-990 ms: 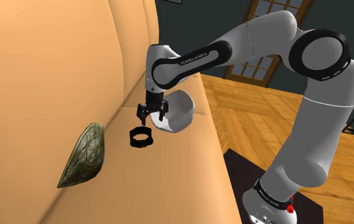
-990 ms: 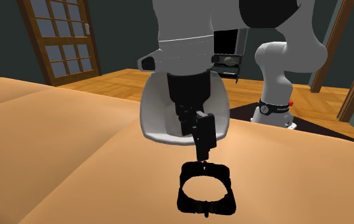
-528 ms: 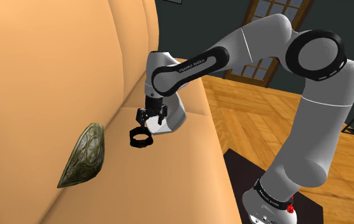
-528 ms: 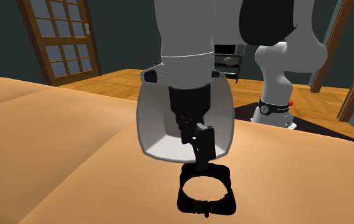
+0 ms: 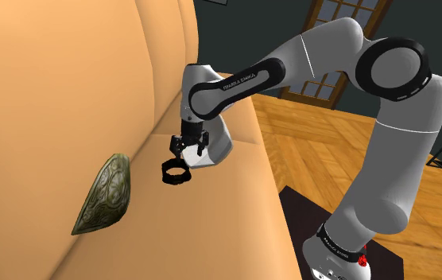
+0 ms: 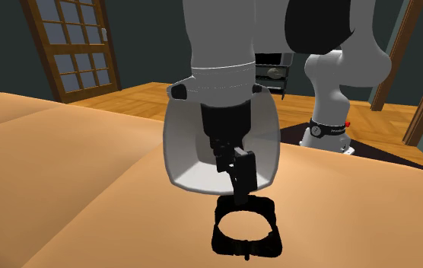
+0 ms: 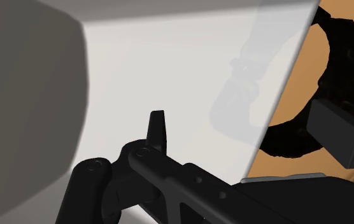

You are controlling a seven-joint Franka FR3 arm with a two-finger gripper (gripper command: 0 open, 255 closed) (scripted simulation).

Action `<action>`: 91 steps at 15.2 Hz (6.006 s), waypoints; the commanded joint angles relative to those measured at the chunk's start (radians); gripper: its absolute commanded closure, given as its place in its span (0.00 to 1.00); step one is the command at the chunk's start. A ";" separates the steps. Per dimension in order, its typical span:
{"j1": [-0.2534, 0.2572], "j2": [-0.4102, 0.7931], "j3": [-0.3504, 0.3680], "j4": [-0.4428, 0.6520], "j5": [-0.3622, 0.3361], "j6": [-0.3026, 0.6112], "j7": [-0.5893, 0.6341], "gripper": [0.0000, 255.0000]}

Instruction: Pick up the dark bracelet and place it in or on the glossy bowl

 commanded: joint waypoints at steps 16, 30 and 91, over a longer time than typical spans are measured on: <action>-0.004 -0.041 0.003 0.021 0.015 -0.071 -0.007 1.00; 0.015 -0.001 -0.007 0.011 0.028 -0.022 0.176 0.00; 0.019 0.033 -0.006 -0.025 0.020 0.048 0.183 1.00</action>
